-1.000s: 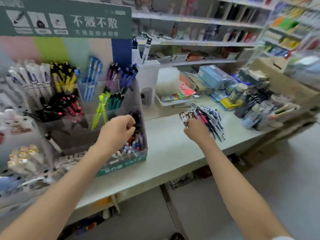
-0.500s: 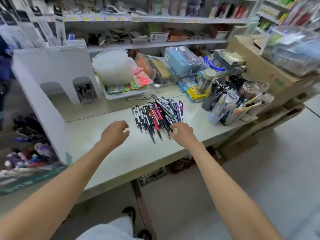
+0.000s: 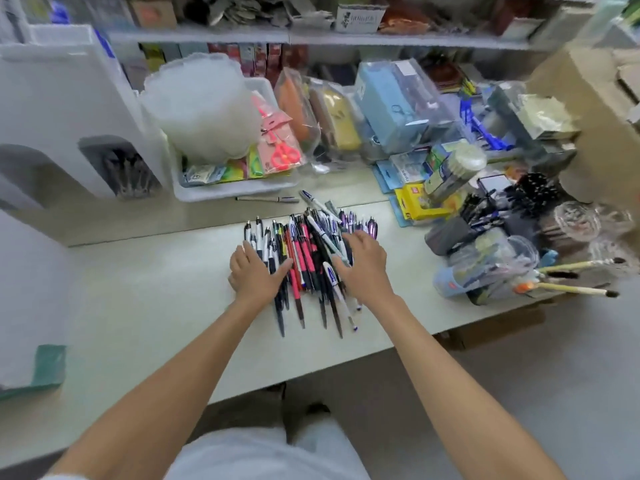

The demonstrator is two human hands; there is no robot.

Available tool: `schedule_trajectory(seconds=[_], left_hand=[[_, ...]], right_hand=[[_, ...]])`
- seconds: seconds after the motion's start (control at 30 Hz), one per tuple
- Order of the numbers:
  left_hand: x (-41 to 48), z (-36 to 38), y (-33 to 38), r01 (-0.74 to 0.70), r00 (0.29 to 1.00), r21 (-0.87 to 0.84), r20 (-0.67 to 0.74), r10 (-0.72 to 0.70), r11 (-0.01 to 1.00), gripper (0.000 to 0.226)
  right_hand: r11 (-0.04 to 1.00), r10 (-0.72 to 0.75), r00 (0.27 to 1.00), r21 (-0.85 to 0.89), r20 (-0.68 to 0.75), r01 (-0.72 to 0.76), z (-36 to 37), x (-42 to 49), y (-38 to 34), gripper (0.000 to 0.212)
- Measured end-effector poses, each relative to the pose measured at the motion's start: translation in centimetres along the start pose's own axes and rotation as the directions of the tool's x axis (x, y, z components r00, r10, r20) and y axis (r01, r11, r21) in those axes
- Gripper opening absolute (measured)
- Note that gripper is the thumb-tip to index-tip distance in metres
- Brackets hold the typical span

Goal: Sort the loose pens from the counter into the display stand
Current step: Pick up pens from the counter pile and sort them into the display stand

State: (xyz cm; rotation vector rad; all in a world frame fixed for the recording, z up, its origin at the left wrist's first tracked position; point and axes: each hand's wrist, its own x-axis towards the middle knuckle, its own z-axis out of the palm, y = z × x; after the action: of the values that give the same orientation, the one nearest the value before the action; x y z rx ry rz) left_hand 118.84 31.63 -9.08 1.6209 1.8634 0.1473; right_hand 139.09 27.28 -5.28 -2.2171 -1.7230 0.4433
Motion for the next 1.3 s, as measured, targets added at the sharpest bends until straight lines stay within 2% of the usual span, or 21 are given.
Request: schedule_trajectory(seconds=[0.17,0.27,0.4,0.5,0.63,0.77,0.9,1.0,1.1,1.23,1.3], left_hand=[[-0.2,3.4,2.2,0.142,0.976,-0.079,-0.157,-0.153,0.987,0.112],[0.0,4.4,3.3,0.193,0.936,-0.136,-0.27,-0.224,0.972,0.104],[0.2,5.2,5.0,0.214,0.902,-0.193,-0.337,-0.269,0.958,0.09],[0.6,5.2,5.8,0.208,0.917,-0.231,-0.291,-0.272,0.95,0.081],[1.5,4.3,6.1,0.196,0.943,-0.222,-0.224,-0.245,0.955,0.05],[2.0,3.2,6.4,0.244,0.947,-0.255,-0.145,-0.286,0.936,0.044],[1.9,2.7,6.0,0.222,0.953,-0.374,-0.111,-0.282,0.9,0.037],[2.1,2.4,4.7,0.19,0.961,-0.505,-0.08,-0.264,0.842,0.026],[2.1,1.4,3.3,0.143,0.962,-0.667,-0.08,-0.26,0.731,0.019],[2.0,-0.6,1.8,0.1,0.951,-0.754,-0.12,-0.286,0.649,0.017],[2.0,-1.6,1.1,0.078,0.942,-0.779,-0.147,-0.302,0.622,0.017]], right_hand=[[0.995,-0.096,0.989,0.011,0.115,0.095,2.5,3.7,1.0,0.078],[0.988,-0.157,0.972,0.028,0.176,0.154,4.5,4.1,2.0,0.077],[0.972,-0.229,0.968,-0.018,0.106,0.232,6.0,3.8,2.7,0.071],[0.969,-0.243,0.968,-0.022,0.068,0.245,6.4,3.9,2.9,0.069],[0.966,-0.256,0.965,-0.018,0.062,0.258,6.6,3.9,2.9,0.07],[0.967,-0.255,0.966,-0.019,0.053,0.256,6.5,3.8,2.8,0.07],[0.966,-0.253,0.966,-0.033,0.06,0.255,6.6,3.9,2.9,0.07],[0.967,-0.251,0.965,-0.035,0.071,0.254,6.5,4.0,3.0,0.071],[0.966,-0.248,0.964,-0.049,0.094,0.253,6.3,4.0,2.9,0.071],[0.97,-0.234,0.963,-0.028,0.134,0.24,5.9,4.0,2.9,0.071],[0.977,-0.214,0.972,0.01,0.096,0.214,5.5,4.0,2.5,0.07]])
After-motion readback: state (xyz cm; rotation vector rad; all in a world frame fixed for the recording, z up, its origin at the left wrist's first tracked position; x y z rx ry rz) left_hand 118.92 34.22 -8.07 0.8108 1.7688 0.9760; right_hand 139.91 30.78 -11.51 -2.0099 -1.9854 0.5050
